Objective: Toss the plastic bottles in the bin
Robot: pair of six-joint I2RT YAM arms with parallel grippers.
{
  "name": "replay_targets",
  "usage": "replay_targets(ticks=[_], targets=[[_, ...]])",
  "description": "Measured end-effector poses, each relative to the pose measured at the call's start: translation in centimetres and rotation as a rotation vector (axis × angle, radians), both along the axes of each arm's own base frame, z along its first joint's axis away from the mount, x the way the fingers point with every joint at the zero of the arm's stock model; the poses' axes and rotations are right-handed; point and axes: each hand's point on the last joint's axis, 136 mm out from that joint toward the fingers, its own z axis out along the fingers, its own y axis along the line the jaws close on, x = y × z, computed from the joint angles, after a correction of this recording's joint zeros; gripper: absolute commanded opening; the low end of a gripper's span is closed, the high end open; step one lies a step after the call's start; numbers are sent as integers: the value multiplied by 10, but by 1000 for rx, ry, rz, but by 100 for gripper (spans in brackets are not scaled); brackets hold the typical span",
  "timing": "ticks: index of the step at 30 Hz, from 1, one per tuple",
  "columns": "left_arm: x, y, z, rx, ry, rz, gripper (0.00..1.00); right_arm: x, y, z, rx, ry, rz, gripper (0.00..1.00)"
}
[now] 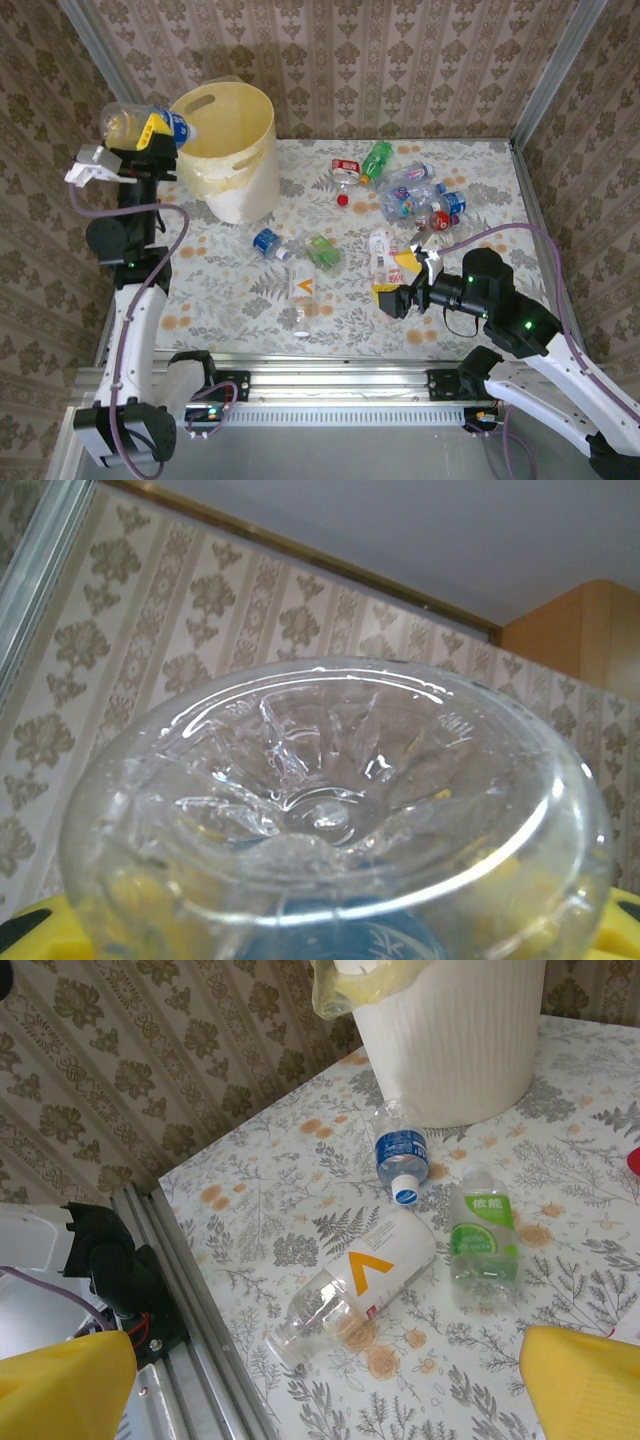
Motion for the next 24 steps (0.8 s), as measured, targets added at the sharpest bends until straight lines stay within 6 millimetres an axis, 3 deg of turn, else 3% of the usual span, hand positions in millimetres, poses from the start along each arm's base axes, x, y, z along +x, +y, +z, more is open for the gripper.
replay_targets(ticks=[3, 8, 10, 14, 17, 19, 21, 24], targets=[[35, -2, -8, 1, 80, -3, 58, 0, 0, 0, -1, -2, 1, 100], [113, -14, -24, 53, 269, 5, 78, 0, 0, 0, -2, -3, 3, 100], [149, -21, -42, 86, 376, 0, 98, -1, 1, 0, -1, -2, 7, 100], [197, -30, -88, 142, 605, -37, 100, -2, 0, 1, 3, -2, 7, 100], [197, -31, -105, 156, 714, -43, 100, -4, -1, 2, 7, -3, 6, 100], [181, -29, -95, 161, 723, -32, 100, -5, -3, 4, 13, -9, 6, 100], [156, -27, -71, 163, 697, -23, 100, -7, -4, 6, 21, -12, 5, 100], [105, -25, -7, 164, 569, -10, 100, -8, -5, 7, 27, -12, 3, 100]])
